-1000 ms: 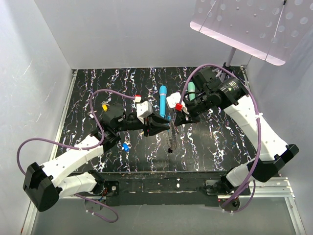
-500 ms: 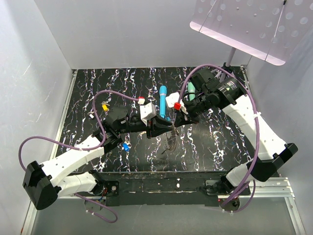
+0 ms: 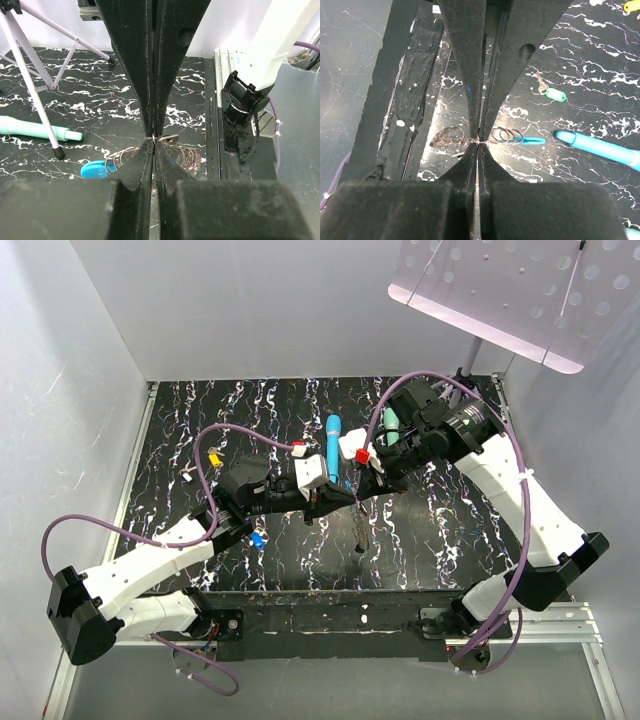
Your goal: Put the keys on the keyring
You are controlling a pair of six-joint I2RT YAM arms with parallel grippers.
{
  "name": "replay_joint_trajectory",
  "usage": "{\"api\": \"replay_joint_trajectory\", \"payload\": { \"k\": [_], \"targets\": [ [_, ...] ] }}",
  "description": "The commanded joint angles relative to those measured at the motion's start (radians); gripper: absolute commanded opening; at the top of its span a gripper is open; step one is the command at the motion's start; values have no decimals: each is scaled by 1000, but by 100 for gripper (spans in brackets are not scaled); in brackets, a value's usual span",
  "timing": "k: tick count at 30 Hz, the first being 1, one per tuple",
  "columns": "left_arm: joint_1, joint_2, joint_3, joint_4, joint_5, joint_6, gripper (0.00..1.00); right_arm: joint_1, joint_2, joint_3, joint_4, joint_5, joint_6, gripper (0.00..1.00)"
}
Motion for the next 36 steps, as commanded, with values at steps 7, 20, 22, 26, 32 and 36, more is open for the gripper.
{"api": "replay_joint_trajectory", "payload": {
  "k": [7, 20, 22, 26, 32, 36],
  "targets": [
    [-6, -34, 35, -54, -68, -3, 0, -7, -32, -9, -136, -82, 16, 10],
    [-6, -268, -382, 764, -201, -348, 0, -122, -69, 98, -213, -461, -36, 49],
    [-6, -237, -410, 913, -206, -400, 0, -123, -58, 114, -202, -524, -25, 49],
    [-8, -171, -396, 1087, -184, -465, 0, -131, -15, 169, -168, -604, 45, 50],
    [-6, -113, -385, 1288, -210, -511, 0, -148, 29, 224, -93, -671, 186, 51],
    [-6, -100, -356, 1284, -194, -509, 0, -192, 40, 252, -7, -717, 353, 52]
  ]
}}
